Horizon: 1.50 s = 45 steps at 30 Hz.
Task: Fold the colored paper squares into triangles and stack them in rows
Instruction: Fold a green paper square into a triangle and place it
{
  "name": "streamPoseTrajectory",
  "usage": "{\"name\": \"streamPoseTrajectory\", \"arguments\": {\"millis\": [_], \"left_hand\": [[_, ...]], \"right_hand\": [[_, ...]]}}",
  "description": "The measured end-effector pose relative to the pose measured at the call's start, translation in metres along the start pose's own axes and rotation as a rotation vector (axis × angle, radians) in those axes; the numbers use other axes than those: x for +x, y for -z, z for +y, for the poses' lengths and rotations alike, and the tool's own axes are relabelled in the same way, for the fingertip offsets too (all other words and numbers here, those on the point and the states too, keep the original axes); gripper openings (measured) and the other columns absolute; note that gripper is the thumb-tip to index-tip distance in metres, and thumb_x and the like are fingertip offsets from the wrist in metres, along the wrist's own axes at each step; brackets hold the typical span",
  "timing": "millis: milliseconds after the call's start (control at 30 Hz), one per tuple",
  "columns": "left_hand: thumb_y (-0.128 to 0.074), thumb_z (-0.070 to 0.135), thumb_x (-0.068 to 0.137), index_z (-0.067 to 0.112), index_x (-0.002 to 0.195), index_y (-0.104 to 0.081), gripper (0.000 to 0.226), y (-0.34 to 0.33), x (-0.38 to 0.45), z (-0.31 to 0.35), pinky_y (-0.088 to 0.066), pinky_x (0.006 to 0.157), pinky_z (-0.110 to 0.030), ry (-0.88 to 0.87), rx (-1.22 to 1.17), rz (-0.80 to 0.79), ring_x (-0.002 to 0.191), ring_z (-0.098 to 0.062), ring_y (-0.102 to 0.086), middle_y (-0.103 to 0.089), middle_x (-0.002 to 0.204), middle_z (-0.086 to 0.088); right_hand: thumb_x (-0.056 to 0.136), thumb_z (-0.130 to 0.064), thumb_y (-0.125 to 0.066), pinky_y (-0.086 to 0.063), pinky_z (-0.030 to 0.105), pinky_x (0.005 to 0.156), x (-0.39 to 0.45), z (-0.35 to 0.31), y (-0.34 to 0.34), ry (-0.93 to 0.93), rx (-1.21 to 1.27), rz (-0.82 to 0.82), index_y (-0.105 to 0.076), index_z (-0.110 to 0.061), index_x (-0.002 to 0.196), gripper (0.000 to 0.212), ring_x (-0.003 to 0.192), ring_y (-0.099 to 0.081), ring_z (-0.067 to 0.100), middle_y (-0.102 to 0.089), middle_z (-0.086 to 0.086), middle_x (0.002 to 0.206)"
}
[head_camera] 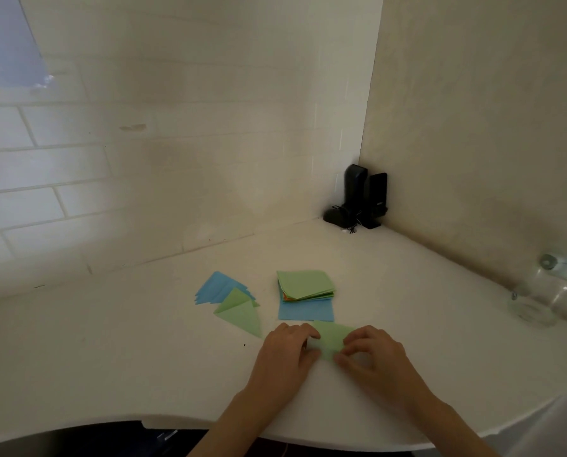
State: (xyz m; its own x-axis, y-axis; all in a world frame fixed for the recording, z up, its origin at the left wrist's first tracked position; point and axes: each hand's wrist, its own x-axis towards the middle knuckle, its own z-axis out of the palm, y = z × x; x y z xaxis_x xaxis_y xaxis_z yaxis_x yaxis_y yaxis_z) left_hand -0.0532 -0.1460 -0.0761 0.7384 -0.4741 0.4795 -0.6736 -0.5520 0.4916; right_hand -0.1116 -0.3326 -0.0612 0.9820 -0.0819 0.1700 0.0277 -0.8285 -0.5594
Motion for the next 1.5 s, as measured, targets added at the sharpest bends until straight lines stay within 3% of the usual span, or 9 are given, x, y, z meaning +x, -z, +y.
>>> {"name": "streamPoseTrajectory", "arguments": {"millis": [133, 367, 500, 633, 867, 1067, 1200, 1400, 1500], "left_hand": [[-0.063, 0.034, 0.082, 0.025, 0.106, -0.057, 0.026, -0.003, 0.003, 0.003, -0.040, 0.073, -0.026, 0.034, -0.008, 0.027, 0.080, -0.010, -0.047, -0.053, 0.079, 0.007], [-0.068, 0.047, 0.075, 0.025, 0.103, -0.054, 0.038, -0.009, 0.011, 0.003, -0.042, 0.072, -0.027, 0.133, -0.021, 0.008, 0.076, -0.010, -0.045, -0.046, 0.067, 0.016], [-0.074, 0.038, 0.071, 0.029, 0.098, -0.051, 0.037, -0.007, 0.016, 0.002, -0.044, 0.073, -0.029, 0.238, -0.124, -0.047, 0.075, -0.009, -0.048, -0.049, 0.070, 0.014], [-0.076, 0.025, 0.070, 0.025, 0.094, -0.054, 0.032, -0.003, 0.018, -0.003, -0.039, 0.067, -0.015, 0.280, -0.221, -0.074, 0.070, -0.002, -0.045, -0.053, 0.079, 0.008], [-0.074, 0.006, 0.069, 0.019, 0.081, -0.063, 0.020, 0.008, 0.018, -0.007, -0.041, 0.065, -0.010, 0.287, -0.308, -0.106, 0.066, -0.003, -0.049, -0.057, 0.076, 0.006], [-0.069, 0.007, 0.074, 0.022, 0.076, -0.070, 0.015, 0.005, 0.017, -0.005, -0.040, 0.067, -0.012, 0.225, -0.210, -0.103, 0.068, -0.005, -0.051, -0.058, 0.078, 0.002], [-0.049, 0.032, 0.087, 0.019, 0.085, -0.068, 0.023, 0.000, 0.008, 0.000, -0.034, 0.071, -0.021, 0.089, -0.010, -0.082, 0.079, -0.012, -0.046, -0.055, 0.080, 0.001], [-0.042, 0.069, 0.075, 0.023, 0.094, -0.067, 0.055, -0.002, -0.008, 0.028, -0.042, 0.070, -0.030, -0.023, 0.270, -0.030, 0.081, -0.014, -0.050, -0.058, 0.086, 0.006], [-0.047, 0.071, 0.068, 0.027, 0.080, -0.064, 0.048, -0.005, -0.013, 0.037, -0.039, 0.064, -0.025, -0.008, 0.314, 0.000, 0.072, -0.011, -0.053, -0.058, 0.077, 0.011]], "right_hand": [[0.076, -0.047, -0.068, -0.032, 0.031, 0.080, 0.001, -0.003, -0.009, -0.058, -0.004, 0.102, -0.051, -0.044, 0.059, 0.024, 0.094, -0.048, 0.002, -0.054, -0.022, 0.093], [0.069, -0.061, -0.066, -0.029, 0.029, 0.074, 0.001, -0.005, -0.014, -0.079, -0.055, 0.176, -0.057, -0.035, 0.062, 0.028, 0.089, -0.046, 0.003, -0.049, -0.017, 0.090], [0.065, -0.061, -0.069, -0.033, 0.028, 0.079, 0.003, -0.003, -0.011, -0.122, -0.019, 0.133, -0.054, -0.039, 0.074, 0.029, 0.093, -0.044, 0.006, -0.044, -0.016, 0.096], [0.063, -0.059, -0.072, -0.036, 0.031, 0.087, 0.010, -0.003, -0.007, -0.175, -0.002, 0.031, -0.047, -0.042, 0.089, 0.040, 0.099, -0.044, 0.010, -0.040, -0.011, 0.103], [0.051, -0.062, -0.057, -0.038, 0.033, 0.088, 0.012, -0.002, 0.001, -0.164, 0.058, -0.087, -0.043, -0.054, 0.084, 0.037, 0.097, -0.044, 0.011, -0.045, -0.019, 0.099], [0.064, -0.036, -0.076, -0.042, 0.022, 0.084, 0.011, -0.003, 0.012, -0.179, 0.142, -0.125, -0.057, -0.047, 0.093, 0.037, 0.092, -0.050, 0.009, -0.052, -0.018, 0.097], [0.081, -0.008, -0.064, -0.038, 0.004, 0.066, 0.008, -0.004, 0.013, -0.182, 0.170, -0.047, -0.068, -0.030, 0.099, 0.028, 0.074, -0.053, 0.004, -0.061, -0.003, 0.093], [0.079, -0.007, -0.056, -0.037, -0.001, 0.066, -0.005, -0.017, 0.013, -0.174, 0.107, 0.002, -0.070, -0.025, 0.104, 0.034, 0.070, -0.054, 0.002, -0.063, -0.007, 0.090], [0.076, -0.009, -0.058, -0.036, -0.004, 0.067, -0.009, -0.024, 0.013, -0.164, 0.125, -0.004, -0.071, -0.027, 0.102, 0.034, 0.071, -0.057, -0.001, -0.067, -0.010, 0.089]]}}
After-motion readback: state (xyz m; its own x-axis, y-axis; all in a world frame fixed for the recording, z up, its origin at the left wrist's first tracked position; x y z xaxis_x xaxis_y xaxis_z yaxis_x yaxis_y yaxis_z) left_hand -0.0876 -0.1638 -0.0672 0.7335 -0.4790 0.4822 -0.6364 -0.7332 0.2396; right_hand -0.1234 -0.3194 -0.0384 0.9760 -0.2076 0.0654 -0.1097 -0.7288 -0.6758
